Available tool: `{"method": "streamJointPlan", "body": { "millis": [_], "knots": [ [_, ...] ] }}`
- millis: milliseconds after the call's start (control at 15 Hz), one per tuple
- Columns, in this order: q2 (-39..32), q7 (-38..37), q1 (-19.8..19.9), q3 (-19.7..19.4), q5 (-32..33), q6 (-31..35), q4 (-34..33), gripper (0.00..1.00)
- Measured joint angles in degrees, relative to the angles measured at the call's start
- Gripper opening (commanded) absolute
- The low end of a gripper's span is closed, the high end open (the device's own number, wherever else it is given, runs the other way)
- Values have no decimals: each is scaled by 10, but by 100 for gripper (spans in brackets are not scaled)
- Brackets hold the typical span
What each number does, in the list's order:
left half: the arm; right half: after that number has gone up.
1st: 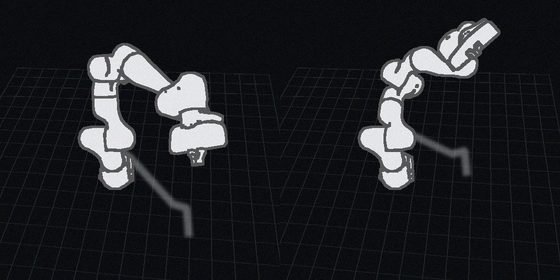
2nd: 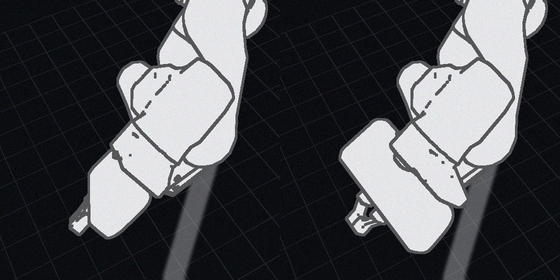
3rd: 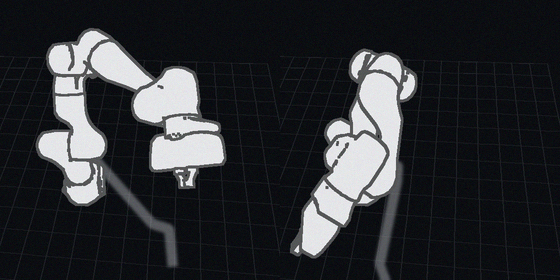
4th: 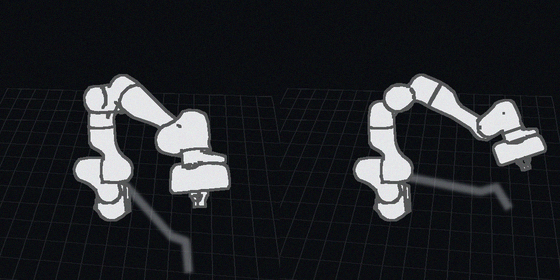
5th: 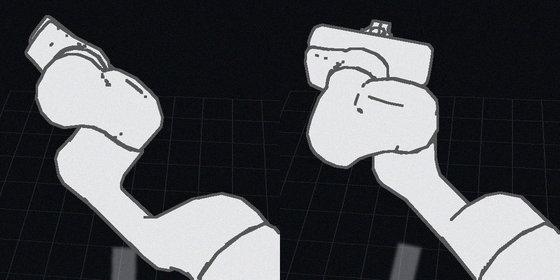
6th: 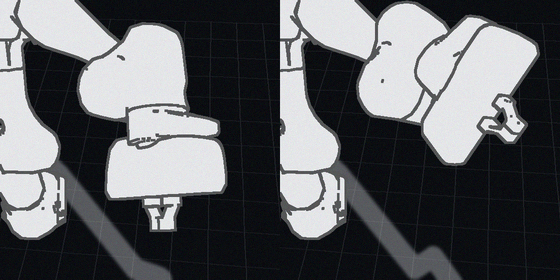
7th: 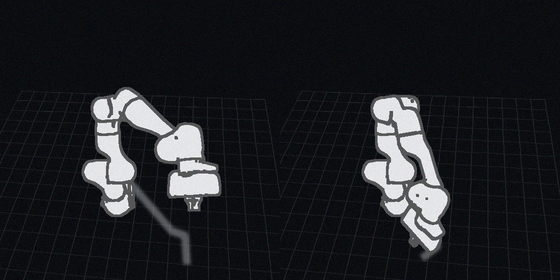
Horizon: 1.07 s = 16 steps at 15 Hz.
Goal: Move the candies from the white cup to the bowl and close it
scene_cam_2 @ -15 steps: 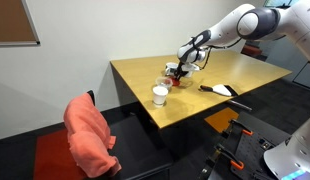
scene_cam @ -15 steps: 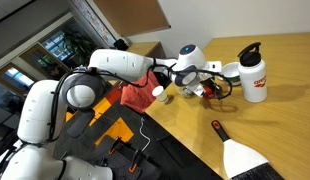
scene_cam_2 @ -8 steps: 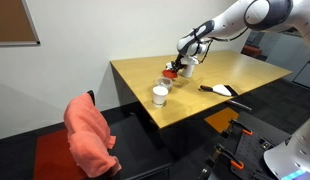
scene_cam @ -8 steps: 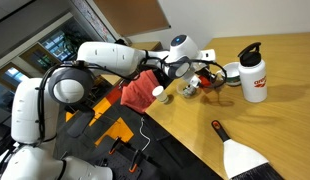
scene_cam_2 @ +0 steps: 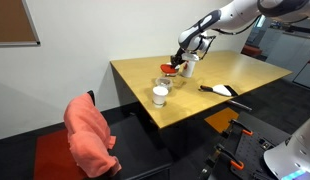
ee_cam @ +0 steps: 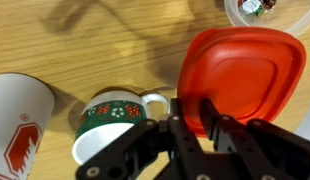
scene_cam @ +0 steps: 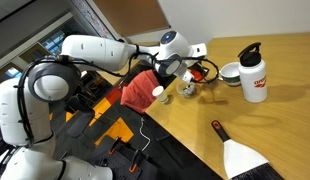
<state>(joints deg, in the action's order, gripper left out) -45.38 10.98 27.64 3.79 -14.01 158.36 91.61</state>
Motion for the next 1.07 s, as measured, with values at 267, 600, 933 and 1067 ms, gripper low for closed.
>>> {"method": "streamJointPlan", "body": {
  "millis": [267,600,933,1067],
  "knots": [
    [50,25,22,29,-30,23,65,6],
    [115,27,29,44,-64,23,146,6],
    [158,34,27,52,-111,23,206,25],
    [159,34,25,50,-112,23,209,25]
  ]
}}
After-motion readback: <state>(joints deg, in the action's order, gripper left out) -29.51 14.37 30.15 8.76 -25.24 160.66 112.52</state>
